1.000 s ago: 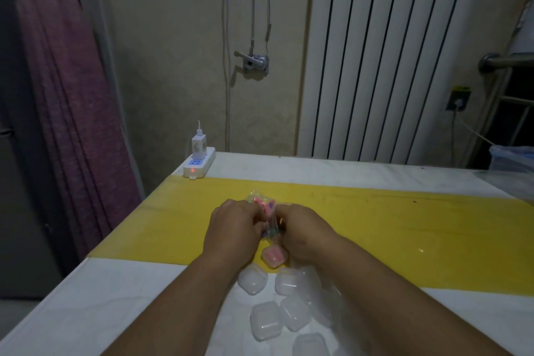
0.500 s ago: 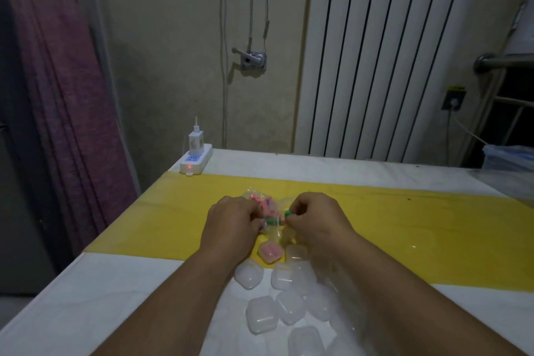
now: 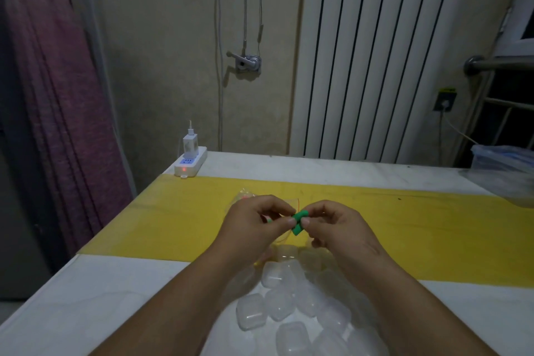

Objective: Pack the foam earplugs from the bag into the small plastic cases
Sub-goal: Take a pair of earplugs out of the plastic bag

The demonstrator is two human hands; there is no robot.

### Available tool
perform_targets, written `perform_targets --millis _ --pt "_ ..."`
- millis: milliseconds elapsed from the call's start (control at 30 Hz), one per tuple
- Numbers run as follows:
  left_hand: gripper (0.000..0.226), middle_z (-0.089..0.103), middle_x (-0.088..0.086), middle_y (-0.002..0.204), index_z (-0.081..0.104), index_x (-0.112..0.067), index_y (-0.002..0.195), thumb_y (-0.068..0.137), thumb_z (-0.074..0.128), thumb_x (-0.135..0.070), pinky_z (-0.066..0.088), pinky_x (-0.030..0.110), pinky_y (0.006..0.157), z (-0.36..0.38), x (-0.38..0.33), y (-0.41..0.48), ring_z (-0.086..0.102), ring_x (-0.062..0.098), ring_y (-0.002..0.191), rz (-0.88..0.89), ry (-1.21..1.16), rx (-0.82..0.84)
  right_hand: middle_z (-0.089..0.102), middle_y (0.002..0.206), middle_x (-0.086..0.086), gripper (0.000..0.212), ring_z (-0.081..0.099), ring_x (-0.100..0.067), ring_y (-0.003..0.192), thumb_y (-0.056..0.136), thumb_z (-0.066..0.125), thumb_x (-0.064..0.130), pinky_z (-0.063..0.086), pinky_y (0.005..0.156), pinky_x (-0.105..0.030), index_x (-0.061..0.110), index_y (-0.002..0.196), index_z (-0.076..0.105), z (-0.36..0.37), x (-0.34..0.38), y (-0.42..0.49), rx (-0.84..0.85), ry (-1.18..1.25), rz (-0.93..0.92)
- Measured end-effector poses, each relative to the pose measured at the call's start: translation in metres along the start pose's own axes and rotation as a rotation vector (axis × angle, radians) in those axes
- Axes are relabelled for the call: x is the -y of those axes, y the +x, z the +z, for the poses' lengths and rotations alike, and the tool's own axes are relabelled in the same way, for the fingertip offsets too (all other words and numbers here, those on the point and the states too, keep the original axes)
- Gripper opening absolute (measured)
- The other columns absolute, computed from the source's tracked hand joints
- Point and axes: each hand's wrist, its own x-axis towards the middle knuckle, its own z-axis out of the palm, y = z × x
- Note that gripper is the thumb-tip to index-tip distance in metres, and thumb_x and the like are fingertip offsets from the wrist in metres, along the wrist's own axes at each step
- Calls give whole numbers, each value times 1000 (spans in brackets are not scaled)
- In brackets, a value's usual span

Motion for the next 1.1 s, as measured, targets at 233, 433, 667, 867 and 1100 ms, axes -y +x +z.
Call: perform_targets --millis 233,433,667,867,1100 --pt "15 70 0 75 71 -20 75 80 74 -6 52 30 64 1 1 0 64 14 70 -41 -5 -29 70 69 -6 15 65 -16 63 89 65 -2 59 65 -32 10 93 60 0 -5 -2 -61 -8 -56" --pt "17 68 13 78 70 -17 73 82 72 -3 51 41 64 -1 2 -2 59 17 68 -97 -105 4 71 87 -17 24 67 -17 70 89 61 -6 60 69 -32 15 101 62 4 -5 -4 -26 -74 -104" --pt "10 69 14 79 74 -16 77 83 73 -8 54 39 63 -6 2 0 60 15 63 -98 -89 55 74 76 -9 25 67 -14 64 87 66 -3 59 66 -27 21 83 73 7 -6 -5 -49 -107 -132" --pt "17 62 -4 64 65 -17 67 80 75 -20 46 30 64 -29 7 6 53 9 61 -68 277 120 73 72 -9 19 66 -13 60 86 67 -3 59 63 -25 14 80 72 2 -10 -1 -128 -68 -129" --pt "33 56 -10 65 59 -22 70 58 76 -48 46 35 64 -54 13 1 49 8 61 -188 574 494 73 73 -9 18 66 -16 60 87 68 -1 60 69 -35 15 80 71 1 -15 1 -134 -118 -112"
